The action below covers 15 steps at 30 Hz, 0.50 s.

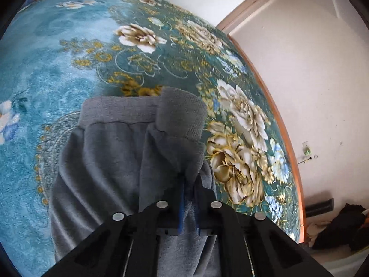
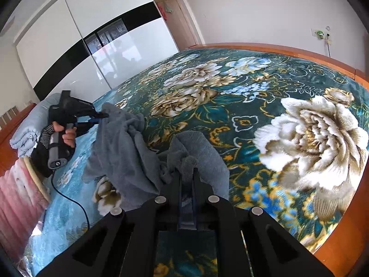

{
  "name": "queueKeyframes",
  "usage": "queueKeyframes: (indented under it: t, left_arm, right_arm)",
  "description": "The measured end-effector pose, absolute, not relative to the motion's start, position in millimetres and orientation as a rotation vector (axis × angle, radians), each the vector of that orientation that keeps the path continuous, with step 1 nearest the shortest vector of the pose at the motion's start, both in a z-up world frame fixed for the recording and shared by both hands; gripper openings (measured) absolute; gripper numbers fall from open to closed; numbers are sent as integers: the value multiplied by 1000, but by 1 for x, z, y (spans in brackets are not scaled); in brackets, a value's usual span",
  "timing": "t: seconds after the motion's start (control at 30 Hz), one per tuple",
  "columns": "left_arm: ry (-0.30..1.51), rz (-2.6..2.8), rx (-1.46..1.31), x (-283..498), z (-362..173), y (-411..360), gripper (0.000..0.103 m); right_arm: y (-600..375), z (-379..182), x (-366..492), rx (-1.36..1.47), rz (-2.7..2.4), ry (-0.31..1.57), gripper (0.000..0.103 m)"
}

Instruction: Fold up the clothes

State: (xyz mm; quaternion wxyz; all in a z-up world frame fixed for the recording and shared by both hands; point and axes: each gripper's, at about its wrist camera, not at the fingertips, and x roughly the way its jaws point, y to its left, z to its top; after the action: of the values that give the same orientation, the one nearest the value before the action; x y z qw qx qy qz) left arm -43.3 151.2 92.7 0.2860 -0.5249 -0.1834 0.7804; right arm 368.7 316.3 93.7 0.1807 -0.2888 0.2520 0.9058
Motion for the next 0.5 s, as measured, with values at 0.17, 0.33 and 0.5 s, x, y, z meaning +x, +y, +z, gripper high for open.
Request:
queueKeyframes:
  t: [0.17,0.33,0.5]
  left_arm:
    - [-518,2108,-1265,-25,143,99,4]
    - [-508,2188,-962,41,208,-5,5]
    - [-374,2338,-996,129,163,-101,5]
  right_arm:
    - [321,110,372,-799,2551,702,7]
    - [321,147,373,-705,2611,641,7]
    - [306,127,357,-798,2647,702,7]
